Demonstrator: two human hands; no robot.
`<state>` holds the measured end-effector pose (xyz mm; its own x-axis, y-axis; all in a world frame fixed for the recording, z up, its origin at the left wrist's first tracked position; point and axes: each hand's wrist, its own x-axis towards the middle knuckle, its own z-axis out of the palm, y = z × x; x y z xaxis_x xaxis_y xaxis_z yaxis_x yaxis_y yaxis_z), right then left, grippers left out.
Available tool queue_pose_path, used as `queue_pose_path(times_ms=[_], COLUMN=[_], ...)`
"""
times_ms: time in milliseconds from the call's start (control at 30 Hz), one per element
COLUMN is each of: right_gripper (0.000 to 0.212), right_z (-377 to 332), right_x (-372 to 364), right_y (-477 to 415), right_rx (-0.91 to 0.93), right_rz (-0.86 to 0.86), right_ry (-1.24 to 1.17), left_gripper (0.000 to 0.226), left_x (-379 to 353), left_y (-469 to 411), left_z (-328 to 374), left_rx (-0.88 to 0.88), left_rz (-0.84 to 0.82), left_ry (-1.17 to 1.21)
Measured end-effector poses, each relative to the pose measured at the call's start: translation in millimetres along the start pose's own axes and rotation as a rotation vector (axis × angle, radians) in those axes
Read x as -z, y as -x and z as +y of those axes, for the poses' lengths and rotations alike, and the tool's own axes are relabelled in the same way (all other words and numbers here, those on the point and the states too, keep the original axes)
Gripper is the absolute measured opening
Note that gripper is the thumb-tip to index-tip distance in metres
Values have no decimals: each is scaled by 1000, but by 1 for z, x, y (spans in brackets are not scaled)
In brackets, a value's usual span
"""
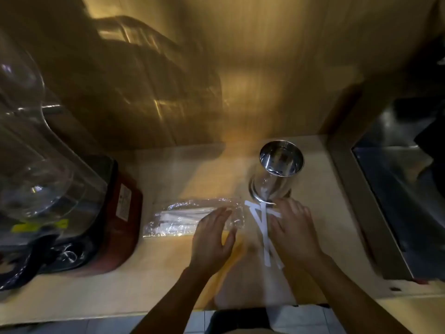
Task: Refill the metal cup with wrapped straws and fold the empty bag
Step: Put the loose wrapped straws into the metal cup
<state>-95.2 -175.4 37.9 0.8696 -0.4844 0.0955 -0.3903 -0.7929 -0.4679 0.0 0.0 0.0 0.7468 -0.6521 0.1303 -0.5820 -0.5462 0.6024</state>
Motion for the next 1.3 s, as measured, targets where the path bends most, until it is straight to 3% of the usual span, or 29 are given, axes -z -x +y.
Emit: queue_pose_path(times_ms=[133, 267, 533, 767, 900, 1300], right_gripper=[14, 22, 27, 25, 18, 23], right_z=[13, 19, 22, 29, 31, 30], right_x=[-23, -43, -60, -66, -62, -65], right_y=[6, 9, 1, -9, -11, -6], right_rx=[-47, -145, -378, -420, -478, -458], right_rz=[-196, -268, -315, -386, -309, -458], right_ry=[73, 11, -49, -91, -215, -61], left_gripper=[45, 48, 53, 52, 51, 50], left_x=[-23, -43, -53, -52, -48, -47], left_y=[22, 46, 58, 57, 56, 55], left_z=[-19, -45, -55, -55, -50, -49], left_rx=[-164, -210, -195, -202, -201, -190], left_rz=[-165, -274, -294, -296, -299, -307], left_ry=[-85, -257, -328, -317, -337, -332])
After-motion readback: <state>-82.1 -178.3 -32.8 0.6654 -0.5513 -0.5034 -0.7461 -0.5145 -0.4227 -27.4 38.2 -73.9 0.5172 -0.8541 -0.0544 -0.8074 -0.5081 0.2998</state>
